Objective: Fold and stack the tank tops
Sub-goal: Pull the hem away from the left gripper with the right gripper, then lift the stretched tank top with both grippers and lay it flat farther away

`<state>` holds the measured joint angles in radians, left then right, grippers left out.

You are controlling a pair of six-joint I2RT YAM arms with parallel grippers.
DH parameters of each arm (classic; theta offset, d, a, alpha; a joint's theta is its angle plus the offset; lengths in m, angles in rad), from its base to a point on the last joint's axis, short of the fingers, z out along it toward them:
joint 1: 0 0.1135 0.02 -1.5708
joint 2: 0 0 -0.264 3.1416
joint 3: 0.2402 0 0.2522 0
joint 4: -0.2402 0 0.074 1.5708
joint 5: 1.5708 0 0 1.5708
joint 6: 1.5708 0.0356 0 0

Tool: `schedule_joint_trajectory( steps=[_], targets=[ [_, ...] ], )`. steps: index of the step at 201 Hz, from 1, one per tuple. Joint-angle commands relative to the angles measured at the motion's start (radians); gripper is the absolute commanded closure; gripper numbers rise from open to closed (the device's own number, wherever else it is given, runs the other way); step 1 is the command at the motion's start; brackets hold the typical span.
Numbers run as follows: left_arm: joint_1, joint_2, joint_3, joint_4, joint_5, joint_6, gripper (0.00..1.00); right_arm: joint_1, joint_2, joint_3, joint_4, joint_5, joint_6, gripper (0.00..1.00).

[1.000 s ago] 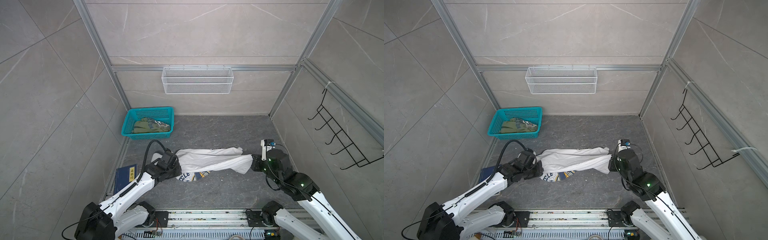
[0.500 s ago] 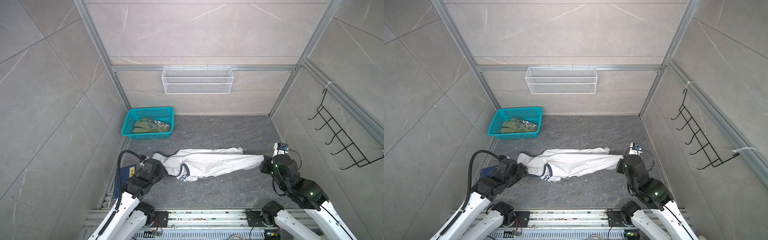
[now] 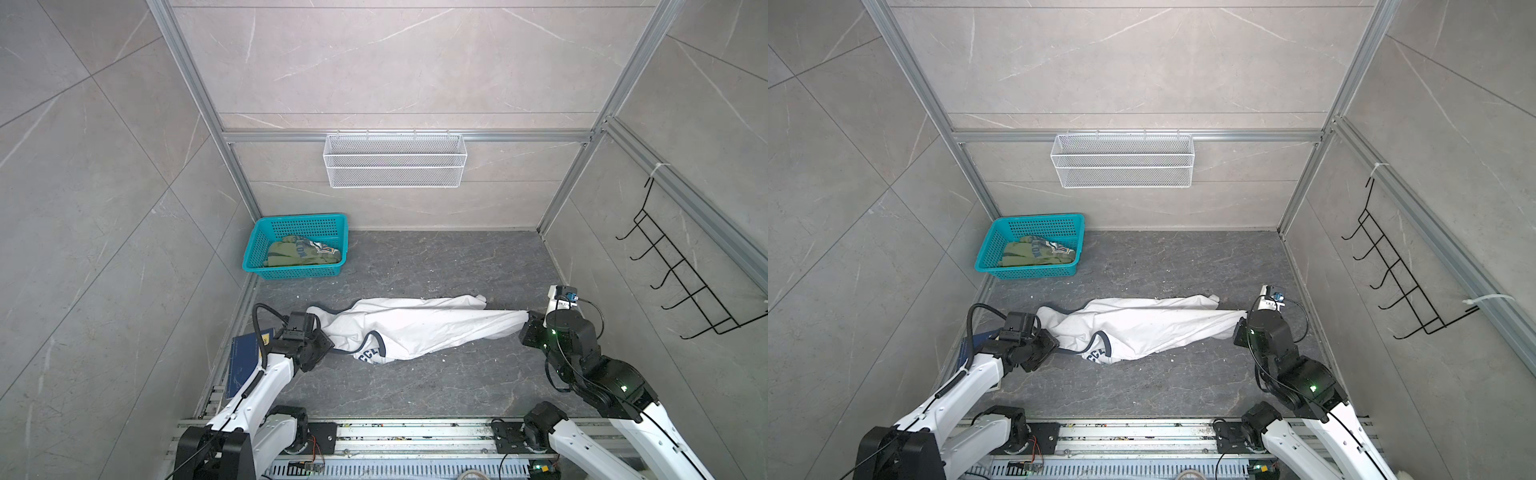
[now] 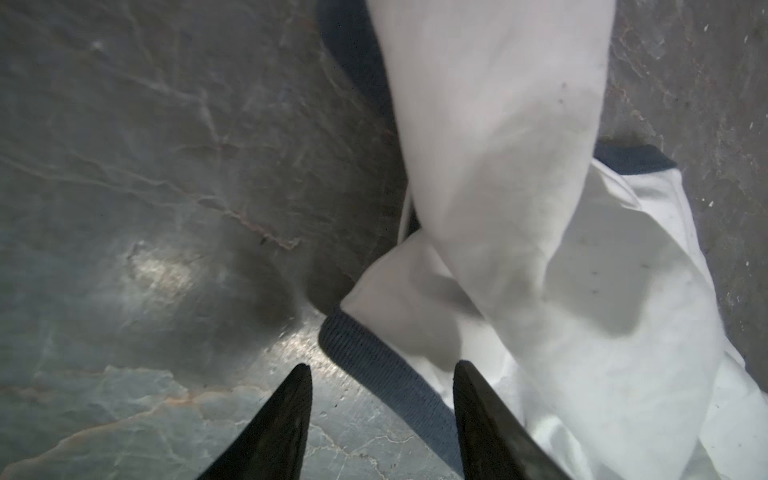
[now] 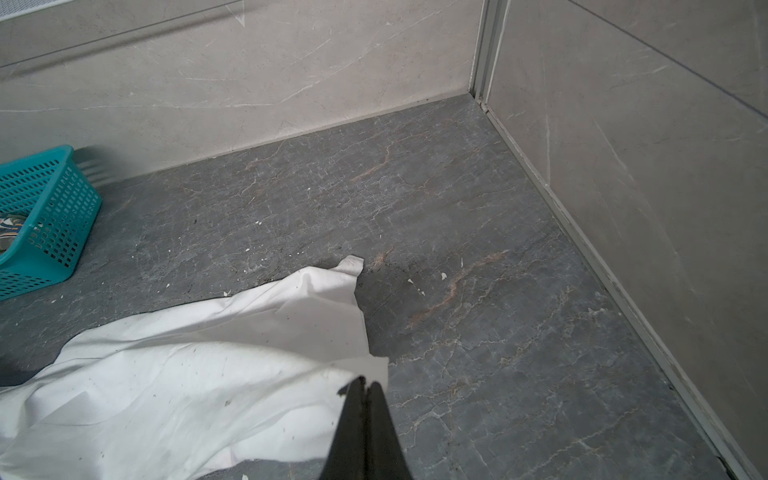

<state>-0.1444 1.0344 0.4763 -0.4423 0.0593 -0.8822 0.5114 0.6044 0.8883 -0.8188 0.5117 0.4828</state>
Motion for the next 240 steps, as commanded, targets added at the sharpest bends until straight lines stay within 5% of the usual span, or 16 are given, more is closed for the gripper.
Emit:
schedule_joint_trajectory(
  steps=[1, 79, 120, 240],
  targets=[
    [0.008, 0.014, 0.000, 0.048, 0.008, 0.033, 0.45, 0.003, -0.004, 0.010, 0.015, 0.014, -0.015, 1.00],
    [0.009, 0.028, -0.048, 0.072, -0.018, 0.019, 0.46, 0.003, 0.028, 0.020, 0.039, 0.008, -0.021, 1.00],
    [0.008, 0.051, -0.039, 0.083, -0.029, 0.044, 0.65, 0.004, 0.027, 0.026, 0.038, 0.014, -0.023, 1.00],
    [0.009, -0.021, 0.096, -0.071, -0.053, 0.129, 0.97, 0.003, 0.032, 0.055, 0.013, 0.055, -0.042, 1.00]
  ],
)
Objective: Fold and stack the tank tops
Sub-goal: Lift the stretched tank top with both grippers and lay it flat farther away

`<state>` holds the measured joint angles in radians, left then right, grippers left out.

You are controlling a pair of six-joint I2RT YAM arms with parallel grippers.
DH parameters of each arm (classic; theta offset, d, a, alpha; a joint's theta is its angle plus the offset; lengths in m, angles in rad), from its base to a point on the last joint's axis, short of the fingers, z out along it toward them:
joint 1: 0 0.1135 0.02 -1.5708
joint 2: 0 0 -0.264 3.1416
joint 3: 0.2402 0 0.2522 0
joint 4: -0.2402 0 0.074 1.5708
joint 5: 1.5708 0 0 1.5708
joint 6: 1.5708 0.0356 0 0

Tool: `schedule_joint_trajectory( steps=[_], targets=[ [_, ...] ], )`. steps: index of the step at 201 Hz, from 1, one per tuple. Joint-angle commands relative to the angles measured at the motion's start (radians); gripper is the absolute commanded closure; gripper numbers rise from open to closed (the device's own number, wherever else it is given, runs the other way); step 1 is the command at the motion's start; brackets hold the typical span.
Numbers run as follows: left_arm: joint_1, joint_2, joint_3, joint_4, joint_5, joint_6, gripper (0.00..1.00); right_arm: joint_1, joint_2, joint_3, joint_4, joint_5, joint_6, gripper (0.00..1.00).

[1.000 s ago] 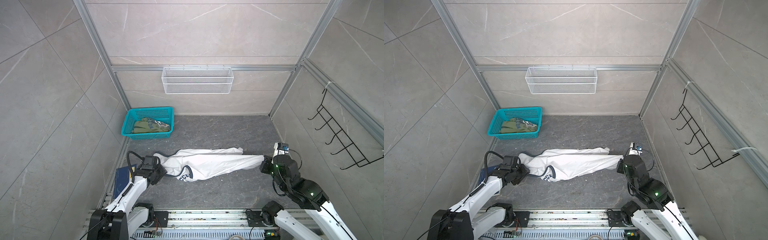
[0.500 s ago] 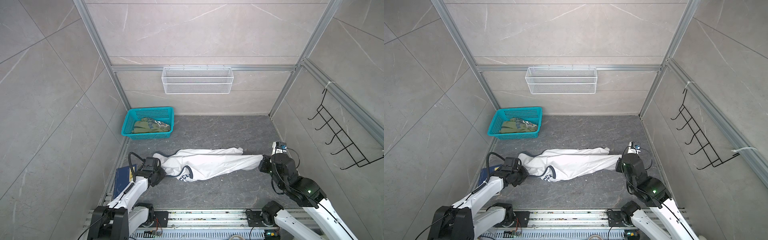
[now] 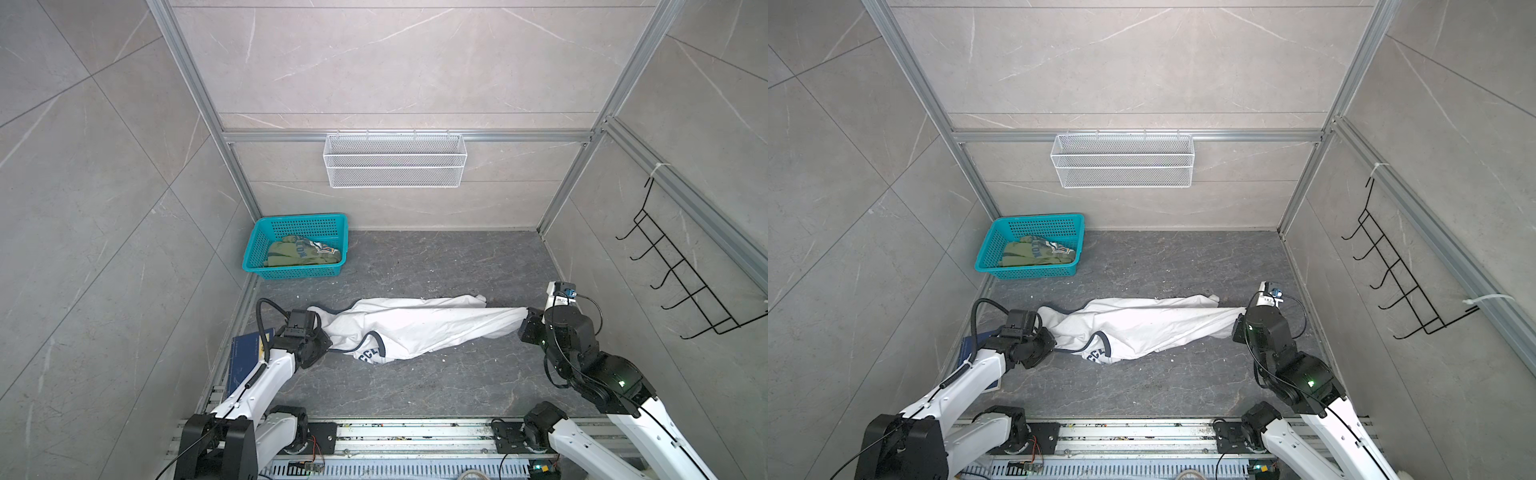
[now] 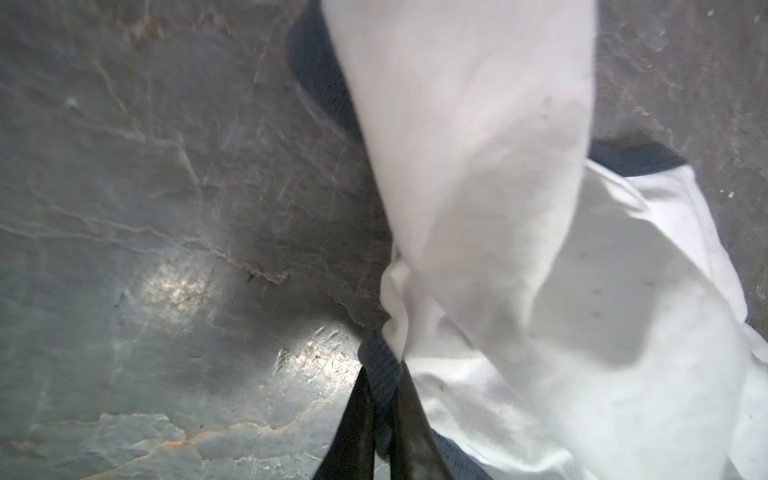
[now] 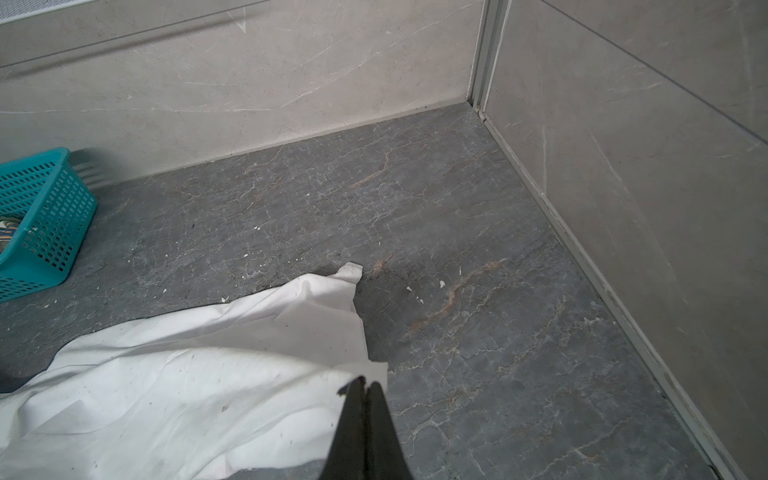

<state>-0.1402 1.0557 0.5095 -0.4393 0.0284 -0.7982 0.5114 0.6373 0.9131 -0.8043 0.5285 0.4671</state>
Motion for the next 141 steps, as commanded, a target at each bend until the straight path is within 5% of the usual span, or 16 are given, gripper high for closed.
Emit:
schedule_joint_trajectory(
  steps=[1, 45, 108, 141],
  targets=[
    [0.005, -0.043, 0.066, -0.077, -0.023, 0.047, 0.98, 0.003, -0.001, 0.030, -0.003, 0.039, -0.027, 1.00],
    [0.008, -0.122, 0.260, -0.229, -0.036, 0.101, 1.00, 0.003, 0.014, 0.076, -0.048, 0.091, -0.037, 1.00],
    [0.008, -0.122, 0.892, -0.434, -0.090, 0.203, 1.00, 0.003, -0.003, 0.420, -0.082, 0.151, -0.186, 1.00],
    [0.008, -0.137, 1.094, -0.463, -0.115, 0.223, 1.00, 0.003, -0.030, 0.581, -0.069, 0.117, -0.255, 1.00]
  ],
)
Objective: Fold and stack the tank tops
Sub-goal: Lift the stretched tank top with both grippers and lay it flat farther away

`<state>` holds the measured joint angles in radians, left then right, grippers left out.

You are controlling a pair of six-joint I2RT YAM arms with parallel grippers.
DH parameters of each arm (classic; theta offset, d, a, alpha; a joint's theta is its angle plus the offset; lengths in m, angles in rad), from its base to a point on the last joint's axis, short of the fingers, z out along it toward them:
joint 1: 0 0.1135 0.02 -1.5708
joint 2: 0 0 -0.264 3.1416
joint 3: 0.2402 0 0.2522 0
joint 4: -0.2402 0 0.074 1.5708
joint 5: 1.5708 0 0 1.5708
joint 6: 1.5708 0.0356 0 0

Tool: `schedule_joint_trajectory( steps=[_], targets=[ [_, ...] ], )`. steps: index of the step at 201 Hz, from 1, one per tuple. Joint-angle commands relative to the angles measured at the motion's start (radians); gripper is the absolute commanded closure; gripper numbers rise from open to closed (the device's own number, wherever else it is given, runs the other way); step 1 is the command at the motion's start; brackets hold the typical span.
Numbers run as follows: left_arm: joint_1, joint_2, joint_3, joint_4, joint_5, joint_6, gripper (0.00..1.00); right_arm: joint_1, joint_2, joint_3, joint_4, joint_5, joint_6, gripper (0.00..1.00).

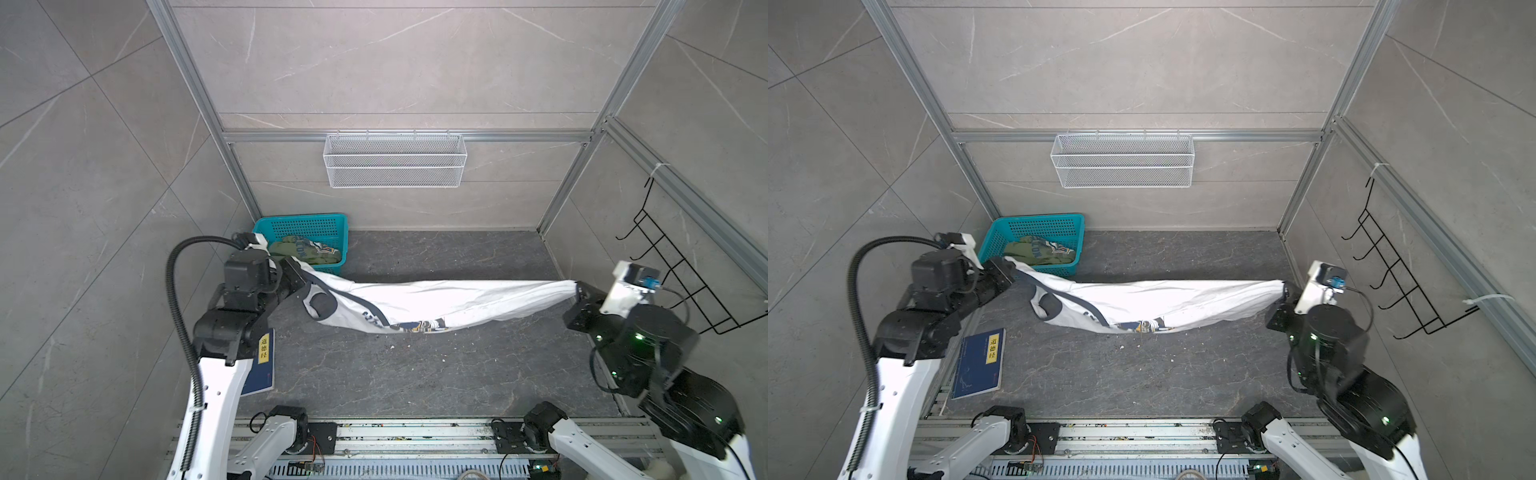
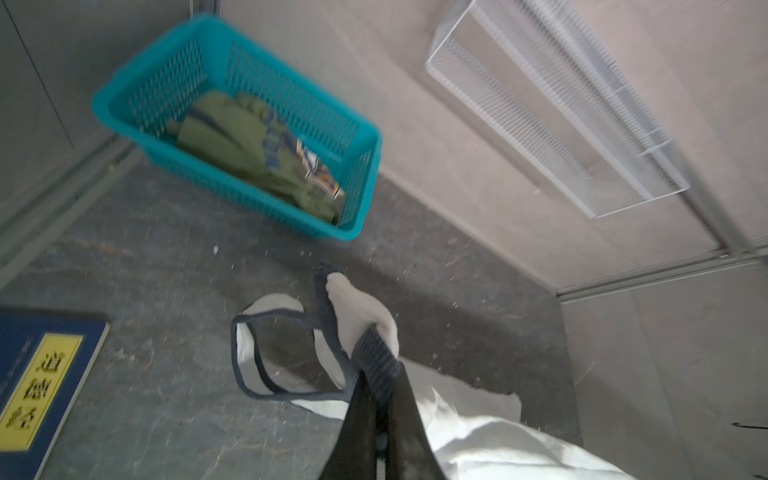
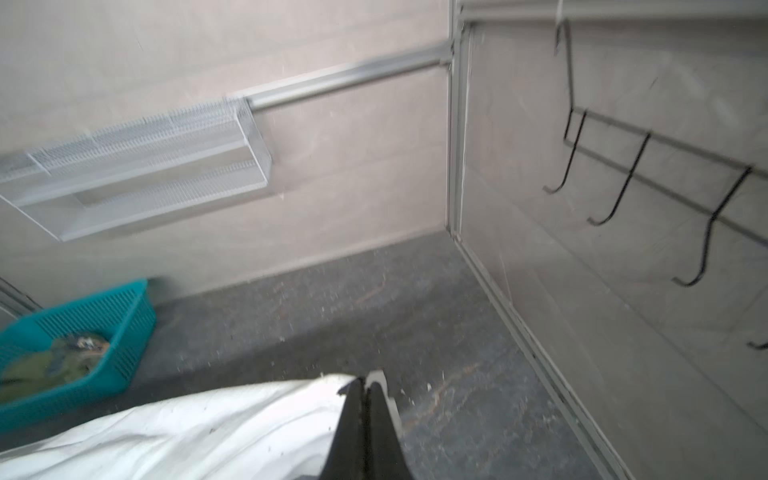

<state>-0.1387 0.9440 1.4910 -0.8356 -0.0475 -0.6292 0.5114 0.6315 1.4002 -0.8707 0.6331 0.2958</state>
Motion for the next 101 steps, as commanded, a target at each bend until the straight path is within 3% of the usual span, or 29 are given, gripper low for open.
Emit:
schedule_joint_trajectory(
  steps=[1, 37, 55, 71, 101],
  targets=[
    [0.007, -0.026, 0.116, -0.066, -0.039, 0.053, 1.00, 0.003, -0.026, 0.099, -0.002, 0.011, -0.086, 1.00],
    [0.007, -0.036, 0.132, -0.004, 0.048, 0.011, 1.00, 0.003, -0.026, 0.197, 0.022, -0.062, -0.104, 1.00],
    [0.007, 0.001, 0.092, 0.027, 0.072, -0.001, 1.00, 0.003, 0.000, 0.170, 0.047, 0.001, -0.120, 1.00],
    [0.006, 0.070, 0.056, 0.063, 0.075, -0.005, 1.00, 0.003, 0.056, 0.112, 0.097, 0.074, -0.146, 1.00],
    [0.007, 0.283, 0.099, 0.113, 0.146, -0.002, 1.00, 0.003, 0.227, 0.105, 0.182, 0.098, -0.179, 1.00]
  ],
)
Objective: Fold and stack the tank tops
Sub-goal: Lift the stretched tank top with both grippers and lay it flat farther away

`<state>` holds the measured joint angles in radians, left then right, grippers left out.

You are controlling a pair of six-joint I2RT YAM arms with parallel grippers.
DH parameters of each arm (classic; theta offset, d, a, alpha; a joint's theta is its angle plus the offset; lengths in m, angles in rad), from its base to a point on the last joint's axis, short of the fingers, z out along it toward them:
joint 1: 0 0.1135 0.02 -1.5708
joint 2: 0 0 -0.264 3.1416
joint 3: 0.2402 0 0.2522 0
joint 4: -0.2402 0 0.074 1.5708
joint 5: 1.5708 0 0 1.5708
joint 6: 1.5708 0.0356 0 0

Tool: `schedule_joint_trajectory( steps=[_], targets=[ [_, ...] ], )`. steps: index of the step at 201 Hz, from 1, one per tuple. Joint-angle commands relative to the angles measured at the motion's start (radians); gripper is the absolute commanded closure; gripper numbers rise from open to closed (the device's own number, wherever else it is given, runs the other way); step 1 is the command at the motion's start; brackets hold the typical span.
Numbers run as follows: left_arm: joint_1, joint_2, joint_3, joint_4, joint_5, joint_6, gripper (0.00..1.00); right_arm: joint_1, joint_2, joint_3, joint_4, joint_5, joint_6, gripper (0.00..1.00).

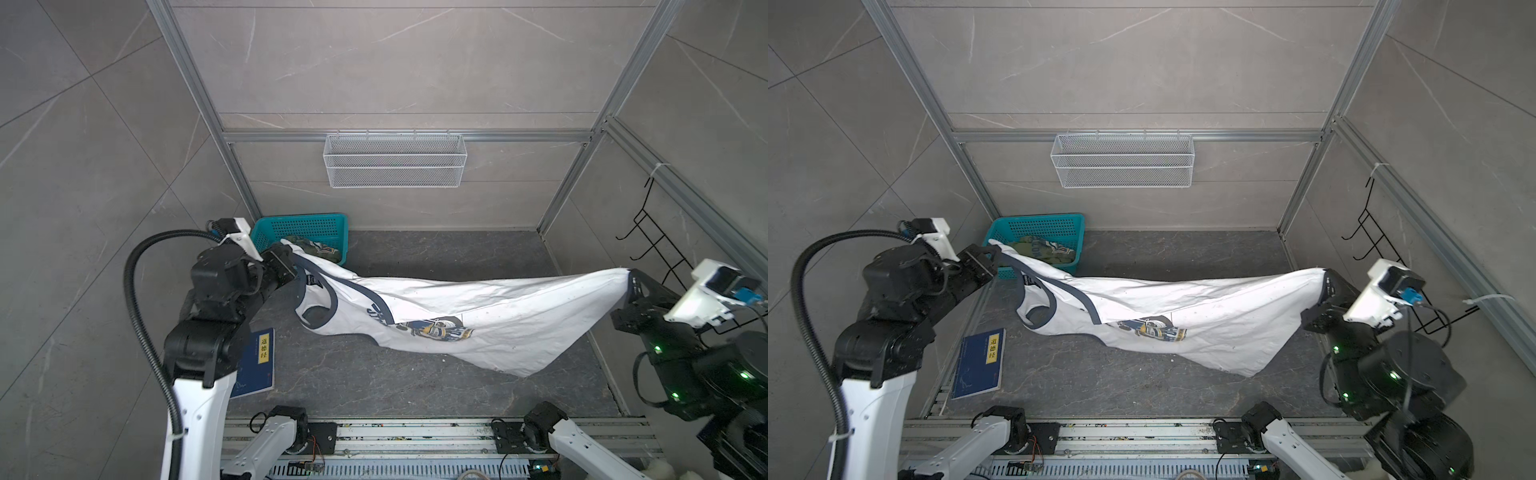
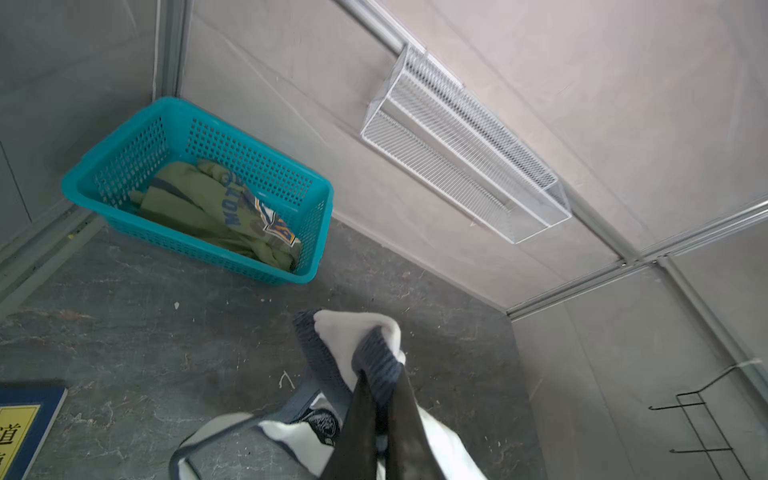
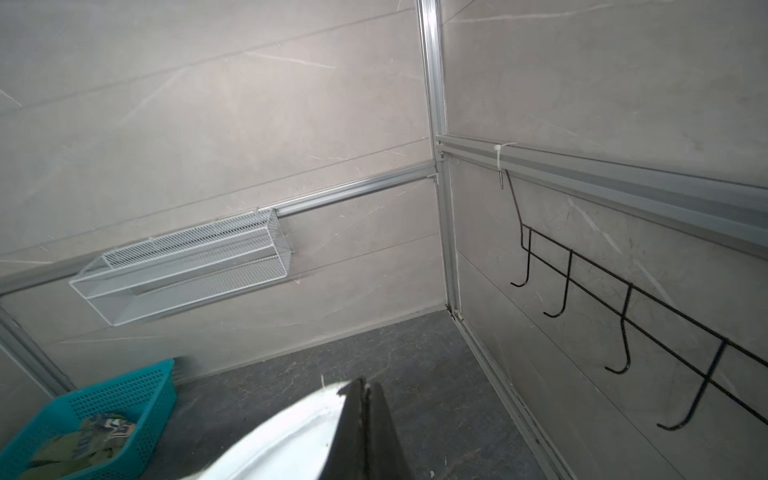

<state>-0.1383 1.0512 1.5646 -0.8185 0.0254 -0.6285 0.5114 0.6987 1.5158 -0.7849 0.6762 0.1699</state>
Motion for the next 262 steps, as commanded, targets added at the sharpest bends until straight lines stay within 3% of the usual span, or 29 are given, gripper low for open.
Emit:
schedule_joint_trajectory(
  steps=[1, 34, 62, 84, 99, 112, 125, 152, 180, 212, 262],
  targets=[
    [0.006, 0.184, 0.029, 0.098, 0.077, -0.005, 1.00, 0.003, 0.166, -0.007, 0.096, 0.058, -0.053, 1.00],
    [0.006, 0.412, 0.198, 0.147, 0.139, -0.020, 1.00, -0.031, 0.418, 0.197, 0.111, 0.045, -0.066, 1.00],
    [0.008, 0.569, 0.461, 0.124, 0.169, -0.005, 1.00, -0.194, 0.561, 0.430, 0.095, -0.080, -0.065, 1.00],
    [0.012, 0.626, 0.648, 0.106, 0.190, 0.011, 1.00, -0.245, 0.629, 0.588, 0.087, -0.146, -0.099, 1.00],
    [0.014, 0.611, 0.667, 0.134, 0.200, 0.021, 1.00, -0.254, 0.653, 0.664, 0.073, -0.165, -0.107, 1.00],
    [0.015, 0.565, 0.592, 0.191, 0.202, 0.027, 1.00, -0.257, 0.645, 0.663, 0.061, -0.162, -0.108, 1.00],
    [0.014, 0.489, 0.430, 0.285, 0.213, 0.022, 1.00, -0.259, 0.593, 0.558, 0.086, -0.159, -0.093, 1.00],
    [0.014, 0.349, 0.027, 0.484, 0.293, -0.019, 1.00, -0.261, 0.419, 0.208, 0.135, -0.179, 0.000, 1.00],
    [0.013, 0.271, -0.341, 0.582, 0.389, -0.076, 1.00, -0.263, 0.233, -0.204, 0.126, -0.187, 0.131, 1.00],
    [0.012, 0.240, -0.563, 0.482, 0.373, -0.034, 1.00, -0.290, 0.118, -0.487, 0.000, -0.025, 0.218, 1.00],
    [0.012, 0.044, -0.791, 0.335, 0.188, -0.053, 1.00, -0.310, 0.074, -0.555, -0.162, 0.034, 0.383, 1.00]
  ],
)
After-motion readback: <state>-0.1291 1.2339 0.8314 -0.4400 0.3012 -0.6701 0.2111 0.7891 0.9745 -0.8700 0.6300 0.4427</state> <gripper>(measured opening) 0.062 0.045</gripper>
